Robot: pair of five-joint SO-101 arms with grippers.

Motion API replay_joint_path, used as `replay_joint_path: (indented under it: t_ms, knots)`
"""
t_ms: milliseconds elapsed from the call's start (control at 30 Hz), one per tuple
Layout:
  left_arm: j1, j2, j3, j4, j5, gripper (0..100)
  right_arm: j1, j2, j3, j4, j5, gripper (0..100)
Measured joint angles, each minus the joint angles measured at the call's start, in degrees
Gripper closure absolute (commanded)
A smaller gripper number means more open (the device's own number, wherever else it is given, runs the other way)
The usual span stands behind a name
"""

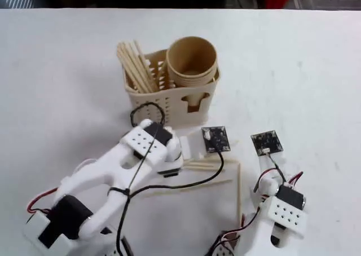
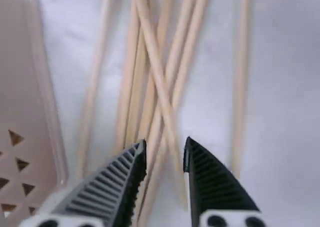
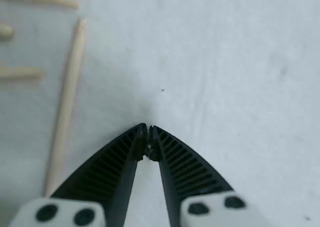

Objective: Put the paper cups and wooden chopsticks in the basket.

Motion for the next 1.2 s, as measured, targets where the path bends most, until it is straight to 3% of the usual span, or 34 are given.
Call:
replay_joint_path:
  t_ms: [267,533,700,900,1200]
  knots:
    - [-0.2,0.0,1.1,-5.6,0.4,80,0.0,0.0,0.0,0.0,0.0,98.1]
    - [-0.2,0.4,1.1,-9.1,5.7,79,0.0,0.0,0.0,0.0,0.0,98.1]
    - [-0.2,7.5,0.4,-9.8,5.9,80,0.0,0.0,0.0,0.0,0.0,98.1]
    - [0.1,15.0,-6.5,-7.4,6.0,97,0.0,0.0,0.0,0.0,0.0,98.1]
    - [0.0,14.6,-7.6,-6.0,6.0,98,0.0,0.0,0.0,0.0,0.0,98.1]
